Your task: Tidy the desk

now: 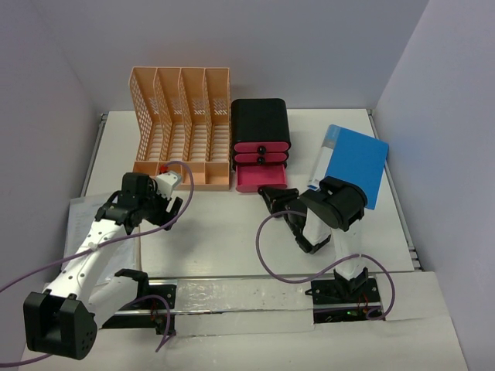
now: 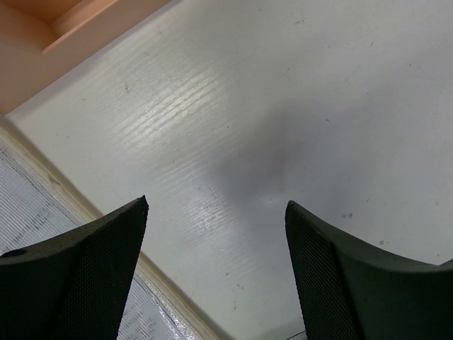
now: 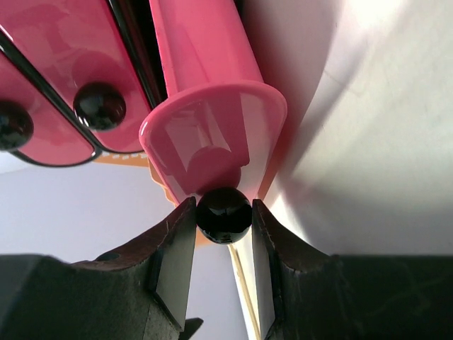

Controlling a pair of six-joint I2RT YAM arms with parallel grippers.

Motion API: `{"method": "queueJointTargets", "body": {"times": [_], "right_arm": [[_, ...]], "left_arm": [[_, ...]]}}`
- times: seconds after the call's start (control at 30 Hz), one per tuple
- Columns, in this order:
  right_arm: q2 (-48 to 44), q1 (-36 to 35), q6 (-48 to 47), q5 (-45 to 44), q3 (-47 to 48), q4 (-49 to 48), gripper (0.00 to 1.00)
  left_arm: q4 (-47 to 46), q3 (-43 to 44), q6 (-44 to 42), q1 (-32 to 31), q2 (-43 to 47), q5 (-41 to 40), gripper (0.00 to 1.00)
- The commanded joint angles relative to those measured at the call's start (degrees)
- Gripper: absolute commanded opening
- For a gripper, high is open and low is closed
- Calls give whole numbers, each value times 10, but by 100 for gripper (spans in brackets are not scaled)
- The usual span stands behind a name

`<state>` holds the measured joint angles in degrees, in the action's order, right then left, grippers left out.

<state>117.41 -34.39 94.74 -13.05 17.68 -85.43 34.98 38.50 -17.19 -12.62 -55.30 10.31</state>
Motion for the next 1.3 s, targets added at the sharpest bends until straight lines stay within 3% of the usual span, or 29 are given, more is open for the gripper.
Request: {"method": "queueJointTargets", "body": {"times": [0.0,0.3,0.4,0.47,0.7,0.93,1.2,1.27], "right_arm": [[36,-35,95,0,-55,-75,3],[22,-52,96,-13,-99,-88,11],[30,-53,100,-11,-113,-100,40],[40,-53,102,-5,-116,-111,53],[41,-53,96,31,-117,-119,70],[-35,-61,54,49,-162,-107,69],[-185,-71,-54,121,-163,55,67],[-236,-72,-102,151,-140,144,66]], "left_arm": [[4,29,-4,4,9,9,85],[5,28,-3,5,14,9,85],[6,28,-2,4,16,8,85],[5,28,-3,4,18,9,85],[4,25,-3,4,19,6,85],[4,22,-3,4,26,7,85],[1,23,-2,4,22,2,85],[-1,20,-3,4,22,1,85]]}}
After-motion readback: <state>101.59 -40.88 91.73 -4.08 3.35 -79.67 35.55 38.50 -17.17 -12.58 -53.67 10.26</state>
